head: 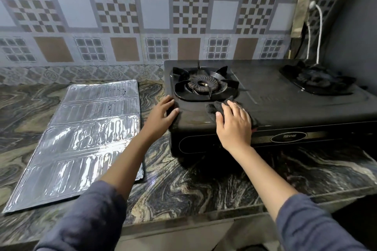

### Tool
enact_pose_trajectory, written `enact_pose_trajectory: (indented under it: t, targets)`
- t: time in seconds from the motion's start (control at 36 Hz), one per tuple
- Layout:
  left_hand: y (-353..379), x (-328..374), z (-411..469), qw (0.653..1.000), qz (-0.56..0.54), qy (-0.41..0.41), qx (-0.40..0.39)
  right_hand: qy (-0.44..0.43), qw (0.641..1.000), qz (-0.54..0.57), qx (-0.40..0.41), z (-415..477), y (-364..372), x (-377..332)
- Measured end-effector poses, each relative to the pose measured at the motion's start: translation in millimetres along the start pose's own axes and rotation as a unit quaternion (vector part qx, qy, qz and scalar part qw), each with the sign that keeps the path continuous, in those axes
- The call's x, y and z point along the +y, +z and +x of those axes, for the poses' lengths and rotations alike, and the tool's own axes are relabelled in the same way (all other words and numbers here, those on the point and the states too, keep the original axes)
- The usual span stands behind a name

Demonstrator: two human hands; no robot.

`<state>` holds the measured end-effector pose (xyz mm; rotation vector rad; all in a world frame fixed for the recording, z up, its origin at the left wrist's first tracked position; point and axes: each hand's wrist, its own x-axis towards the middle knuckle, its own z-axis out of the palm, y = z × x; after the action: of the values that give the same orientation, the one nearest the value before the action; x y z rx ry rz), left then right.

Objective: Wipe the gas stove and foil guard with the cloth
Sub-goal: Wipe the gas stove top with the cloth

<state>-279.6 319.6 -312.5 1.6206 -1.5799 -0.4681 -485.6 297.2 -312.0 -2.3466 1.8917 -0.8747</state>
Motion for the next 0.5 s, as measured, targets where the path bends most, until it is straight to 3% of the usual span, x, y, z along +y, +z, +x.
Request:
enact_pose_trajectory:
  t: [0.14, 0.39, 0.5]
  targets:
    - [7.8, -4.7, -20.5, 0.988, -0.147, -0.054, 0.012, -0.005, 0.999, -0.008, -0.037, -3.2, -3.0, -9.0]
    - [23.7, -4.1, -49.6, 0.966, -0.242, -0.074, 0.052, -0.110, 0.981, -0.062, -0.149, 7.6, -18.4, -14.1]
    - [29.1, -2.7, -60.2, 0.965, -0.248, -0.066, 0.056, -0.167, 0.971, -0.072, -0.154, 19.2, -23.7, -2.1]
